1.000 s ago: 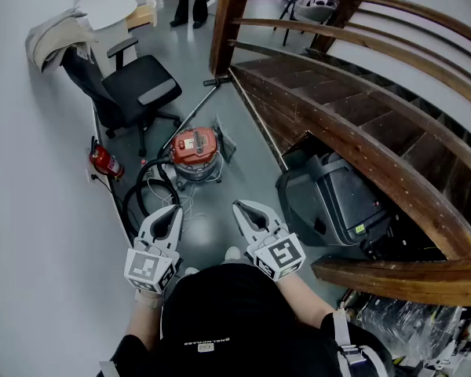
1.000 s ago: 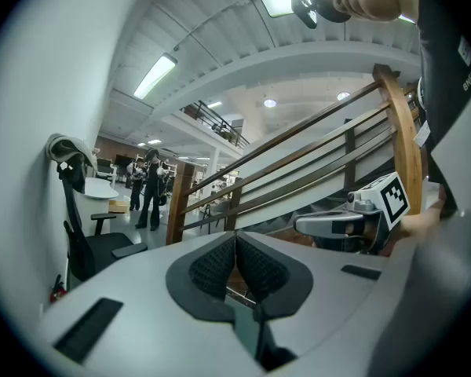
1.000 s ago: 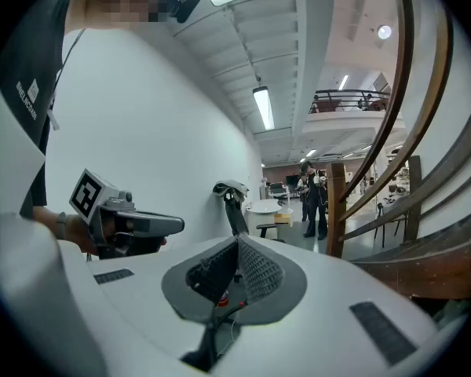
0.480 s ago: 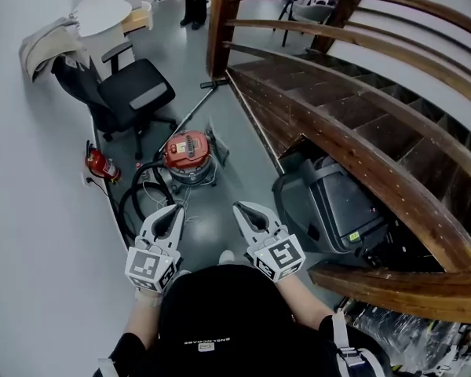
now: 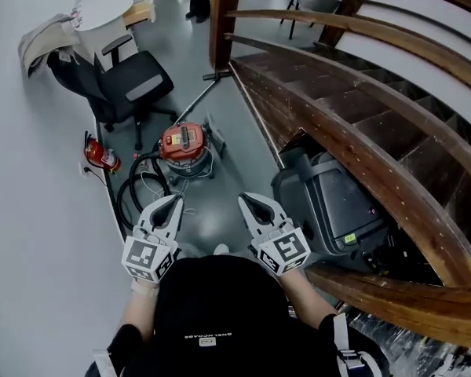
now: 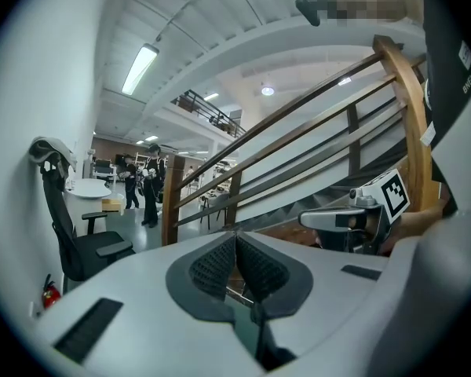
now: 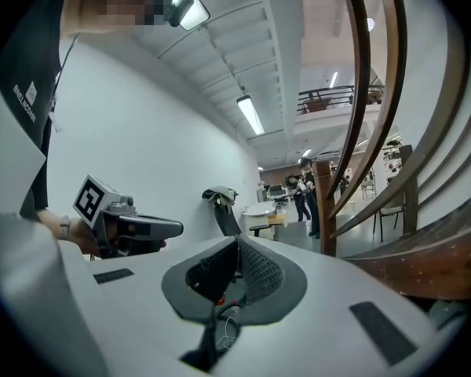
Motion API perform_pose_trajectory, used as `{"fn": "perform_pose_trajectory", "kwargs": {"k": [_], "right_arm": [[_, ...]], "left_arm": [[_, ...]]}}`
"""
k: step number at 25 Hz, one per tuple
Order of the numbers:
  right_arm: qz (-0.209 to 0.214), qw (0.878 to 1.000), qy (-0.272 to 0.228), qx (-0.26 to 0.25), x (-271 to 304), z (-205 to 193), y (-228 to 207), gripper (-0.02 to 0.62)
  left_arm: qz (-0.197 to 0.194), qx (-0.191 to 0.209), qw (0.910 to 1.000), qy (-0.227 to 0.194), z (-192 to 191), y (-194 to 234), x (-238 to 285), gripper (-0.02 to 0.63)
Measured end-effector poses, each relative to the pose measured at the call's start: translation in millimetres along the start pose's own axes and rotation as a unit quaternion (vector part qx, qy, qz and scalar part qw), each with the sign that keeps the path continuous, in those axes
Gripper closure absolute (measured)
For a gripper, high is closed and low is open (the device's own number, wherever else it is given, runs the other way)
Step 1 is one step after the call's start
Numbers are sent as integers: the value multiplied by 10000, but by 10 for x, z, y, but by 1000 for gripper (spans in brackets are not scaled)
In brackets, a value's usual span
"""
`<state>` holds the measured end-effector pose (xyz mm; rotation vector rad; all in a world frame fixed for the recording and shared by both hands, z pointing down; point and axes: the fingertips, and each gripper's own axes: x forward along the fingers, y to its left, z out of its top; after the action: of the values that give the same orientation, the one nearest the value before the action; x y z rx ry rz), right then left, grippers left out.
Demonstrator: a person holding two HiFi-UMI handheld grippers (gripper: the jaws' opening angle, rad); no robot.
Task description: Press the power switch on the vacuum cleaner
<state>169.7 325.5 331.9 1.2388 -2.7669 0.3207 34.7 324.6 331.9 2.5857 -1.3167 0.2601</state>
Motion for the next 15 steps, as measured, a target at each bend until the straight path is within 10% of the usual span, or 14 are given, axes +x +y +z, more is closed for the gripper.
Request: {"fn": "perform_pose_trajectory", "kwargs": {"k": [15], "right_arm": [[-126,9998,130,76,488,-64,-460,569]], "left_arm": [[-84,-76,9997,193,-115,472,624,589]]}}
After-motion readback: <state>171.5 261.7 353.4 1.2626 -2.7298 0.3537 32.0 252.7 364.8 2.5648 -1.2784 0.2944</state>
